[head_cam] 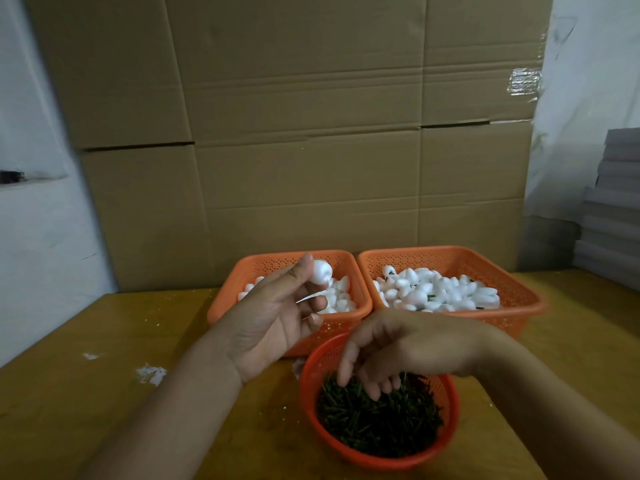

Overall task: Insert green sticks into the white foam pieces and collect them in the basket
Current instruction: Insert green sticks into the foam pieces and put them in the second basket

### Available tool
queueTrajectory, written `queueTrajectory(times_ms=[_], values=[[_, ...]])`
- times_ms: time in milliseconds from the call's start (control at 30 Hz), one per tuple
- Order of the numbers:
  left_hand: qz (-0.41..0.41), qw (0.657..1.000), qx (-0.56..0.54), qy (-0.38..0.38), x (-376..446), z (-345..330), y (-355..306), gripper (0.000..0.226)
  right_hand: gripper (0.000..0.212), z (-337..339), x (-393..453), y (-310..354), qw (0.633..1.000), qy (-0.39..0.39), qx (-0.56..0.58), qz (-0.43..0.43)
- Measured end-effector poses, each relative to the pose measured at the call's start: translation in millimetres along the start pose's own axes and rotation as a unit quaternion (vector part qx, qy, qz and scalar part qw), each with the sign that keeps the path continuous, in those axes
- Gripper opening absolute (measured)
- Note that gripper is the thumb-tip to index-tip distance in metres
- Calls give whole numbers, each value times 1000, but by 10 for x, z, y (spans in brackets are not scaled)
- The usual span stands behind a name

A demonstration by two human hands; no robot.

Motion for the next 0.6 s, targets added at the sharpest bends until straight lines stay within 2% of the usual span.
queueTrajectory(times_ms=[133,233,333,433,600], values=[[10,1000,-14,-10,1,13,8,22,25,26,-29,114,983,-21,160,87],[11,1000,8,4,-15,-7,-2,25,20,126,-14,186,932,-96,314,155],[12,1000,0,-4,-28,-8,-3,23,16,243,-6,224,878,-169,407,184],[17,1000,-12,-17,-20,3,6,24,14,312,-15,200,856,-225,429,183],[20,1000,-8,-4,-6,5,12,23,11,347,-15,151,851,-278,411,170]])
Point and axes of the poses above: each hand's wrist, its own x-axis towards the middle knuckle, its own z-axis out of the back of the hand, y = z × x, the point moved 6 cm from there along x, towards the middle knuckle, and after that the axes turned 11 degrees about z, right-handed, at the moved point
